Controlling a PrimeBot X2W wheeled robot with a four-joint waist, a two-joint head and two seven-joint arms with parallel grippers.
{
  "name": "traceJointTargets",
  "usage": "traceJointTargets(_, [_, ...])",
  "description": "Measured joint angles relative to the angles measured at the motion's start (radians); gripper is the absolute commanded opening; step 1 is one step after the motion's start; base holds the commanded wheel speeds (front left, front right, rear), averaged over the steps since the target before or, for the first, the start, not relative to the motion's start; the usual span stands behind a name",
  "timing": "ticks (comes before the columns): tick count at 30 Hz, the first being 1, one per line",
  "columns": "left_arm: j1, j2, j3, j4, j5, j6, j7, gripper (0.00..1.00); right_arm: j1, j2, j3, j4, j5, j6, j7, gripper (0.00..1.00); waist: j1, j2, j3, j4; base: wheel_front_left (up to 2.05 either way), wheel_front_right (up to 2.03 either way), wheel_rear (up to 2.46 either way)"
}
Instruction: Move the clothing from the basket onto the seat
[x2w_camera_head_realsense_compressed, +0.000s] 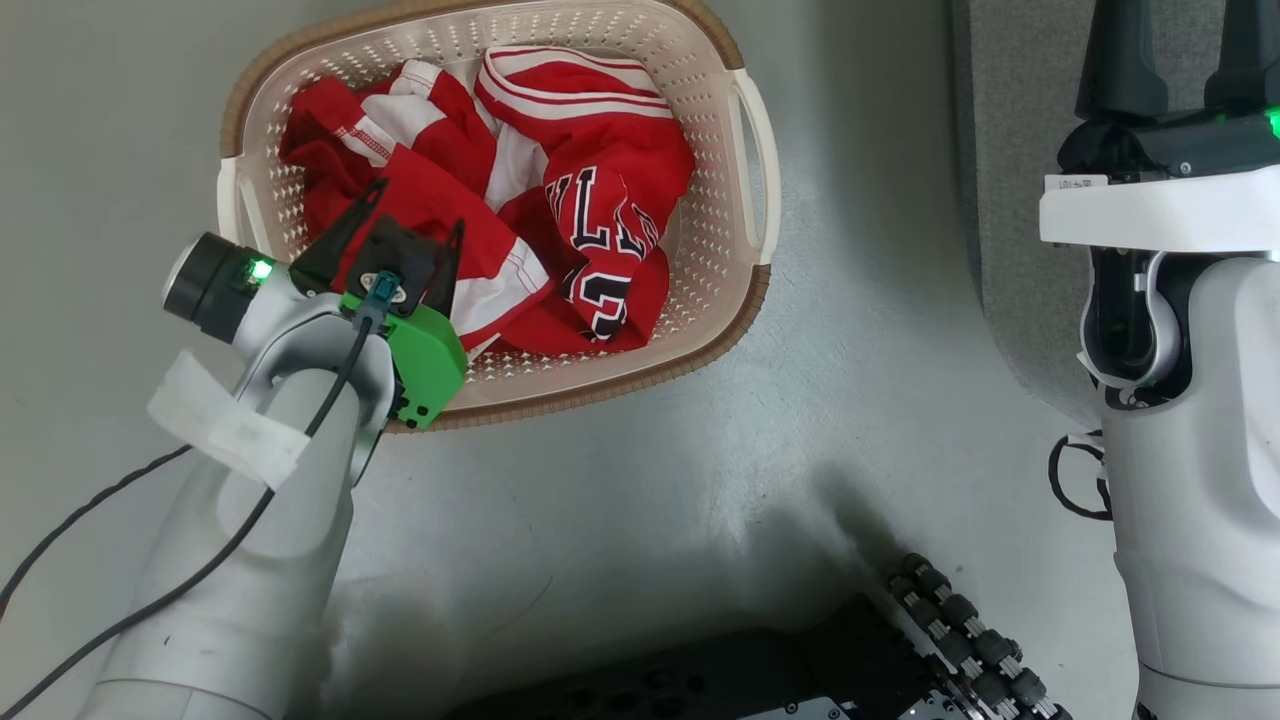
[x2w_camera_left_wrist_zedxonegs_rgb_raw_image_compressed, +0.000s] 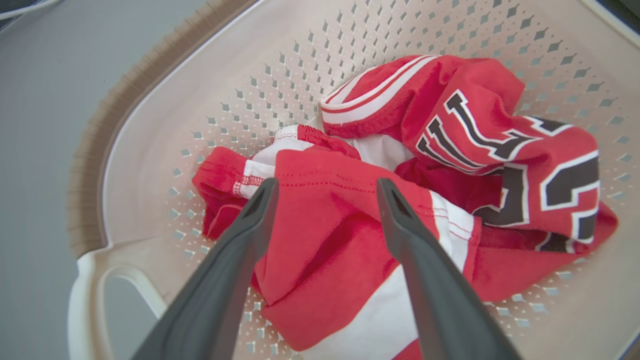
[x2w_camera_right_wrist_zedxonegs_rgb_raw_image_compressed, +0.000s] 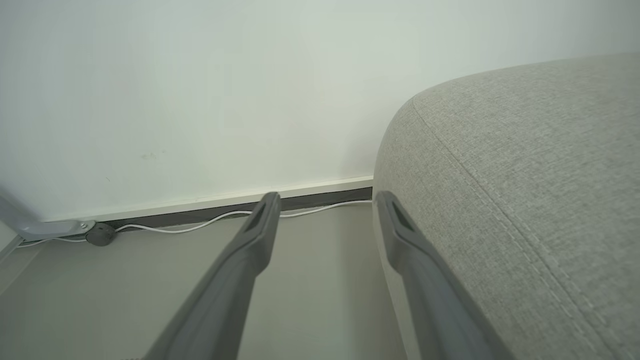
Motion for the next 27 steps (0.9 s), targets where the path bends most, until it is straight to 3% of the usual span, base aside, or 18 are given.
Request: traceJointTargets(27, [-0.158,0.010,-0.012,0.196,0.040,0.000,0.088,1.00,-0.014,0.000,0.046,0.015,0.026,0.009,0.000,1.00,-0.0001,0.0000,0.049,-0.044,0.00,0.00,0.00])
